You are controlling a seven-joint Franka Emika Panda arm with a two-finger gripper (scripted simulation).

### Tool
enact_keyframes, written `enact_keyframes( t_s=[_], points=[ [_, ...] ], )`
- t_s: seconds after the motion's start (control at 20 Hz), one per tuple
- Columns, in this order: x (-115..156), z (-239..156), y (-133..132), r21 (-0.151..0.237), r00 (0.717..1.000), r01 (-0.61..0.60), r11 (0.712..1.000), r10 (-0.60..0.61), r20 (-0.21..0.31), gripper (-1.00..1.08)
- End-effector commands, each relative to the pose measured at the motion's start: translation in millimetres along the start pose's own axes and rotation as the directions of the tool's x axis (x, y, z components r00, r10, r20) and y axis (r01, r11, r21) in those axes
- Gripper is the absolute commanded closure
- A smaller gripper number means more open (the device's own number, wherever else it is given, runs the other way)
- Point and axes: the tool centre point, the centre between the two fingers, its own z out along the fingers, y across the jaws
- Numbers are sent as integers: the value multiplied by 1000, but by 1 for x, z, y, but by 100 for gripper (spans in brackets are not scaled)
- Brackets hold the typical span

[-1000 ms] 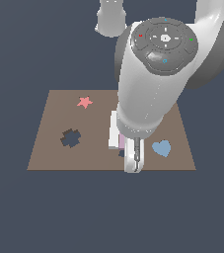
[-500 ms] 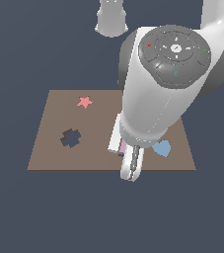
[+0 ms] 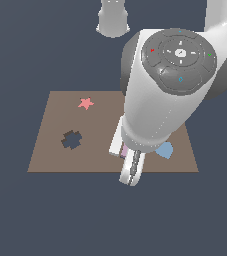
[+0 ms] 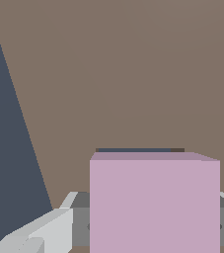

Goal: Insert a designated object into the corresponding slot on a board.

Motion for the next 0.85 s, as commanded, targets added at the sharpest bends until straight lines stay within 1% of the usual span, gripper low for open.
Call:
enact_keyframes(
  t_s=[0.0, 0.3, 0.35, 0.8],
  points=[
    [0, 0, 0, 0, 1000, 0, 1000, 0, 0, 108],
    [0, 10, 0, 0, 1000, 0, 1000, 0, 1, 108],
    [0, 10, 0, 0, 1000, 0, 1000, 0, 1, -92],
    [0, 10, 0, 0, 1000, 0, 1000, 0, 1, -92]
  ],
)
